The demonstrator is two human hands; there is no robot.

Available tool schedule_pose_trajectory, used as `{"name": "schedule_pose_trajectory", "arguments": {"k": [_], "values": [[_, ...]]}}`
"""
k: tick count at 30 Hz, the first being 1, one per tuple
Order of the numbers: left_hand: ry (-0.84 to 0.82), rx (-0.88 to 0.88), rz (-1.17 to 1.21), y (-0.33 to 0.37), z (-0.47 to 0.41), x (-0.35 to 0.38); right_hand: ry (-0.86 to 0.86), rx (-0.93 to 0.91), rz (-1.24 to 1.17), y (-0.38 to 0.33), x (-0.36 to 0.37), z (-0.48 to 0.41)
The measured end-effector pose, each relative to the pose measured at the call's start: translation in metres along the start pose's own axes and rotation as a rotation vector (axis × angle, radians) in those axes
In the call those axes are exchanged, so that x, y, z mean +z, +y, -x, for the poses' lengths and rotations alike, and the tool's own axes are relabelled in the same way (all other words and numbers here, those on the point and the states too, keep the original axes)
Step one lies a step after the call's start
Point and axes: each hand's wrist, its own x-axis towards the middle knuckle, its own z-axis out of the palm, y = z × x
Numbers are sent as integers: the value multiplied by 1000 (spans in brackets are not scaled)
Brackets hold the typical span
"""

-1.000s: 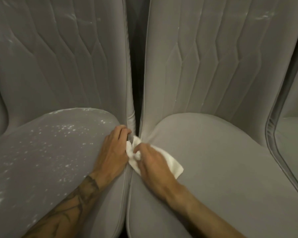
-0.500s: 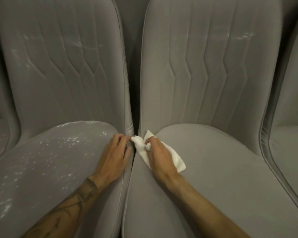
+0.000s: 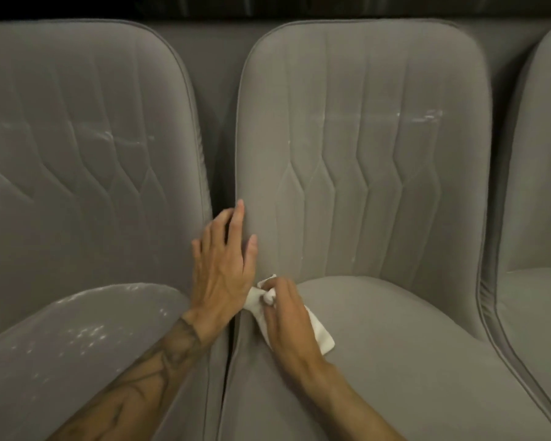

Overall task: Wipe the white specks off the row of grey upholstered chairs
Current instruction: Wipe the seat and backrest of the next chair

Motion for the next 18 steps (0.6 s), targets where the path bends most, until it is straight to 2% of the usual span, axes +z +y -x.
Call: {"name": "schedule_pose_trajectory", "arguments": {"k": [2, 4, 6, 9, 15, 18], "values": [[61, 0, -11, 5, -22, 3, 103, 7, -102, -3, 2, -4], [116, 44, -38, 7, -43, 5, 162, 33, -1, -1, -7, -9], [170, 75, -37, 9, -63, 7, 266, 45, -24, 11, -27, -23], [240, 65, -2, 16, -93, 10, 471, -44, -31, 26, -81, -63], [354, 86, 24, 27, -140, 14, 718, -202, 340, 52, -185, -154], [395, 99, 18, 25, -143, 21, 684, -199, 504, 75, -199, -169]]}}
